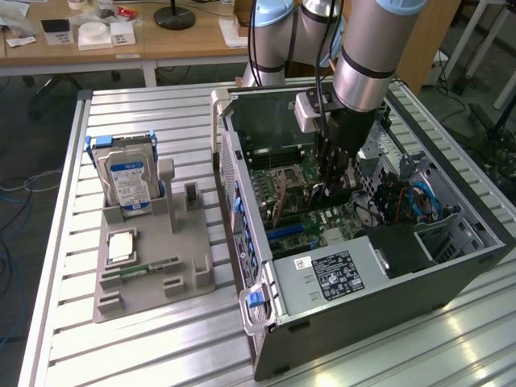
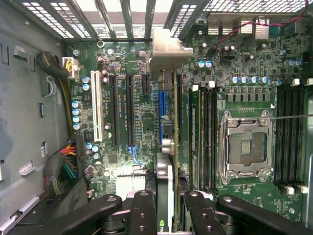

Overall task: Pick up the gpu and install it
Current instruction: 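Insert the gpu into the slot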

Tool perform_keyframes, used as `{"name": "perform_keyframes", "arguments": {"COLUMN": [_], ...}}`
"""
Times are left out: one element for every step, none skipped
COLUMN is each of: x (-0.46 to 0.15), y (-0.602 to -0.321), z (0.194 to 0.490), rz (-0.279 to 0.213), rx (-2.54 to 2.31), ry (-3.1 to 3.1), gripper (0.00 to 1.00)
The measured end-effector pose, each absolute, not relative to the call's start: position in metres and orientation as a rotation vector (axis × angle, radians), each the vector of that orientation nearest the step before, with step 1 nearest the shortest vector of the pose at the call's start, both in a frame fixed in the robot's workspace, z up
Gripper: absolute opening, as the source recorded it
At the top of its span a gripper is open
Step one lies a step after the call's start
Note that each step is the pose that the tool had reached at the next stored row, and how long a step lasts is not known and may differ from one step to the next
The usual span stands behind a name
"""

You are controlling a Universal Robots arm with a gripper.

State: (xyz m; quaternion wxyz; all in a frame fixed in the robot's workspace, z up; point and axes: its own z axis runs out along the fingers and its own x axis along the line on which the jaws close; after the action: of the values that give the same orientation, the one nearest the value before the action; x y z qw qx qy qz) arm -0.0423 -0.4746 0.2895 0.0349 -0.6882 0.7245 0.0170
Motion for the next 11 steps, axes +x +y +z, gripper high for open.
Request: {"name": "perform_keyframes", "arguments": {"x": [-0.0423,-0.0423,-0.0423,-0.0423,-0.0423,-0.0423,-0.0423,-0.0423,-0.0423,-0.0423,-0.0423], "y": [-0.4746,-0.4746,-0.4744,-0.4744,-0.4744,-0.4744,-0.4744,-0.4744,-0.4744,-0.4744,-0.4744], "z": [0.2895,0.2895,0.2895,0.2895,0.2895,0.2895,0.2895,0.2895,0.2895,0.2895,0.2895], "rz": [0.052,0.052,0.015,0.015,0.015,0.015,0.015,0.015,0.015,0.015,0.015], "rx": [-2.115,-2.116,-2.132,-2.132,-2.132,-2.132,-2.132,-2.132,-2.132,-2.132,-2.132], "ry": [2.227,2.227,2.243,2.243,2.243,2.243,2.243,2.243,2.243,2.243,2.243], "gripper": [0.27,0.27,0.27,0.27,0.27,0.27,0.27,0.27,0.27,0.27,0.27]}}
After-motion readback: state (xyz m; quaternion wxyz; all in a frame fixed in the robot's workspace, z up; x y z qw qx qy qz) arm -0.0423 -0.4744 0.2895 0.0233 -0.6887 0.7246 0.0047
